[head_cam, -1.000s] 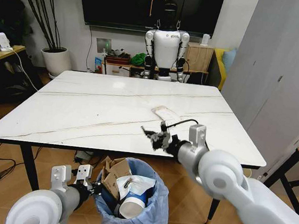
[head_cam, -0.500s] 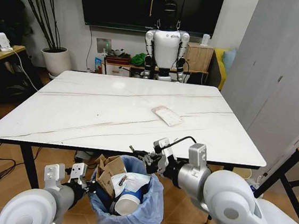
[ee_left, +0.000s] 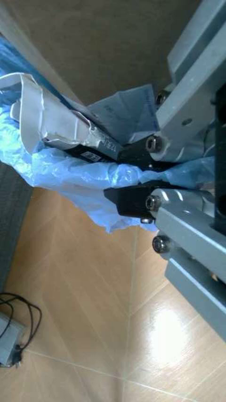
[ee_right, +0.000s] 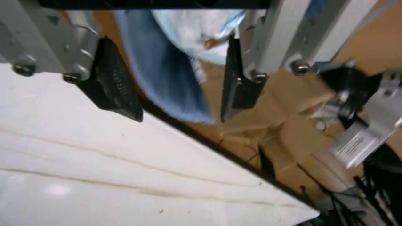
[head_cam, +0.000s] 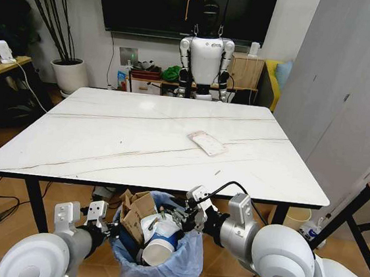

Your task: Pick up the trash bin and place the trash from the table into it.

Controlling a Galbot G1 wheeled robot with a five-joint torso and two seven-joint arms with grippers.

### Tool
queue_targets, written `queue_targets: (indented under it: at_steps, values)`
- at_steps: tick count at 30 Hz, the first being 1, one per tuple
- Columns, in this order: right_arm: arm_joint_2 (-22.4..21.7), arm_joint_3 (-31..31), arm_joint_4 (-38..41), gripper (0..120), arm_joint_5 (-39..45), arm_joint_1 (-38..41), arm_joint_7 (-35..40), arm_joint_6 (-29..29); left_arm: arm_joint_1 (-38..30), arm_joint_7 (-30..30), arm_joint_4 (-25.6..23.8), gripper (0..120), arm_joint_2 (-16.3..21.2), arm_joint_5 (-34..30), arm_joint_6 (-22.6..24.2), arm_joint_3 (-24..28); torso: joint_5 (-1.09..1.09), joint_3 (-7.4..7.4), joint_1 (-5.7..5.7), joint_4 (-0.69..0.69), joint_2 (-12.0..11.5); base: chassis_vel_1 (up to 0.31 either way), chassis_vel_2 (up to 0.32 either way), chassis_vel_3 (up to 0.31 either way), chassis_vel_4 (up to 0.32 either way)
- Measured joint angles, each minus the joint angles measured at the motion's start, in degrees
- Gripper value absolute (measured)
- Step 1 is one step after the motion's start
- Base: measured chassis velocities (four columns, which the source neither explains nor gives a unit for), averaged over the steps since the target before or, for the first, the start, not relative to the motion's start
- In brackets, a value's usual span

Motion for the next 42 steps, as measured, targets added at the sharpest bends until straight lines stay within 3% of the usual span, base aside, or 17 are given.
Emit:
queue_targets:
  at_steps: [4, 9, 12, 16, 18, 22, 32, 42]
  values:
    - [1.5, 0.74, -3.02, 59, 2.19, 2.84, 2.83, 0.88, 0.35, 0.0, -0.23, 0, -0.09, 0.04, 0.0, 0.14, 0.0, 0.0, 0.0, 0.01, 0.0, 0.0, 0.0, 0.0, 0.0]
    - [3.94, 1.06, -13.66, 81, 4.03, 8.04, 4.42, 1.57, 0.95, 0.03, -0.73, 0, -0.14, 0.09, 0.0, 0.52, 0.0, 0.0, 0.0, 0.02, 0.0, 0.0, 0.0, 0.0, 0.0]
    - [4.88, 0.99, -19.11, 89, 1.76, 9.53, 3.85, 1.89, 0.6, 0.1, -0.74, 0, -0.04, 0.08, 0.0, 1.05, 0.0, 0.01, 0.0, 0.02, 0.0, 0.0, 0.0, 0.0, 0.0]
    - [6.18, 0.79, -28.83, 100, -10.58, 11.21, -0.73, 2.61, -0.03, 0.24, -0.5, 0, 0.07, 0.05, 0.0, 2.01, 0.01, 0.01, 0.01, 0.01, -0.01, 0.0, 0.0, 0.0, 0.0]
    - [6.54, 0.59, -32.86, 100, -18.42, 11.62, -3.31, 3.52, -0.18, 0.26, -0.45, 0, 0.24, -0.06, 0.0, 2.18, 0.01, 0.01, 0.01, 0.0, -0.01, 0.0, 0.0, 0.0, 0.0]
    - [7.55, 0.2, -36.84, 100, -25.59, 12.59, -5.28, 4.81, -0.34, 0.33, -0.45, 0, 0.38, -0.38, 0.0, 2.09, 0.0, 0.0, 0.01, 0.0, 0.0, 0.0, 0.0, 0.0, 0.0]
    - [12.01, -1.41, -46.68, 100, -29.48, 17.23, -5.82, 5.82, -0.26, 0.82, -0.72, 0, 0.36, -0.72, 0.0, 1.92, 0.0, 0.0, 0.01, 0.02, -0.01, 0.0, 0.0, 0.0, 0.0]
    - [13.15, -1.48, -49.7, 100, -29.72, 16.22, -5.91, 6.11, -0.42, 0.67, -0.85, 0, 0.57, -1.85, 0.0, 0.98, 0.0, 0.0, 0.0, 0.0, -0.01, 0.0, 0.0, 0.0, 0.0]
